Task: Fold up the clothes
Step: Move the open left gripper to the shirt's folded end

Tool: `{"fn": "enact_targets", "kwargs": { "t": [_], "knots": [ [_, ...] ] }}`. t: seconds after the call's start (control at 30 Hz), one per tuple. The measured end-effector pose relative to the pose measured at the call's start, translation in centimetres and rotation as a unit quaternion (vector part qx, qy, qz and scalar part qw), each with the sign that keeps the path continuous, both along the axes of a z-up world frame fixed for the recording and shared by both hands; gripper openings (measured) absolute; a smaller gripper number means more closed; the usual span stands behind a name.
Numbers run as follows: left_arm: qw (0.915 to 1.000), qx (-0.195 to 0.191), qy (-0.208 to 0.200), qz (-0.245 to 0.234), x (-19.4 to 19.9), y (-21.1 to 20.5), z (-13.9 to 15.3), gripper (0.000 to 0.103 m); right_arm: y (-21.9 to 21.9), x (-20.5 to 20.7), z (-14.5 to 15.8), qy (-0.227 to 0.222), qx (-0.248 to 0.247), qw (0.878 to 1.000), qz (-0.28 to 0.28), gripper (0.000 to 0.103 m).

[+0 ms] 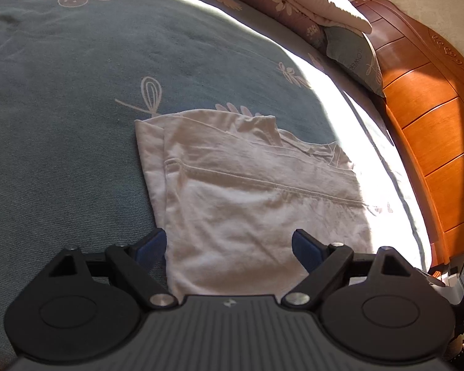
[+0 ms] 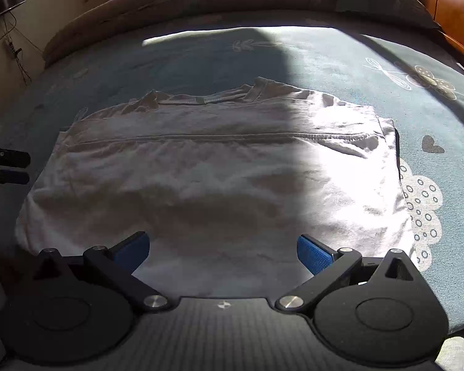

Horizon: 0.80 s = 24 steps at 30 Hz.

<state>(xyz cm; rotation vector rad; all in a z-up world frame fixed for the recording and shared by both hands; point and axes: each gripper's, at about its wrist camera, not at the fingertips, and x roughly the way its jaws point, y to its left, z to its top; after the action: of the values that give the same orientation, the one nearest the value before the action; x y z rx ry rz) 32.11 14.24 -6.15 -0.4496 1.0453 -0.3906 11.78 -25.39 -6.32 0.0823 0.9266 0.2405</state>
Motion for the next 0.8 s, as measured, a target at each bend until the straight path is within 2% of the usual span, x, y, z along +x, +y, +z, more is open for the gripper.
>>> {"fn": "enact_targets", "kwargs": {
  "t": [0.1, 0.2, 0.47, 0.63, 0.73, 0.8],
  "knots": [
    [0.9975, -0.056, 0.037, 0.022, 0.7, 1.4, -1.9, 0.088, 0.3, 0.1, -0.1, 0.0, 0.0, 1.0, 0.003, 0.103],
    [0.9901, -0.112, 0.074, 0.041, 1.3, 2.5, -4.1, 0.088, 0.5, 0.2, -0.1, 0.0, -0.005, 1.0, 0.007, 0.103],
    [0.9772, -0.191, 0.069, 0.063, 4.2, 3.1, -6.2, 0.089, -0.2, 0.8, -0.4, -0.001, -0.012, 1.0, -0.017, 0.103],
    [0.974, -0.208, 0.068, 0.059, 6.5, 2.1, -6.6, 0.093, 0.0, 0.9, -0.1, -0.011, -0.022, 1.0, -0.017, 0.103],
    [0.9759, -0.203, 0.071, 0.037, 6.2, 1.6, -6.5, 0.094, 0.0, 0.9, 0.0, -0.014, -0.021, 1.0, -0.017, 0.103],
    [0.974, -0.211, 0.077, 0.025, 5.1, 1.9, -6.7, 0.094, 0.1, 0.9, -0.1, -0.013, -0.022, 1.0, -0.018, 0.103]
  ]
}}
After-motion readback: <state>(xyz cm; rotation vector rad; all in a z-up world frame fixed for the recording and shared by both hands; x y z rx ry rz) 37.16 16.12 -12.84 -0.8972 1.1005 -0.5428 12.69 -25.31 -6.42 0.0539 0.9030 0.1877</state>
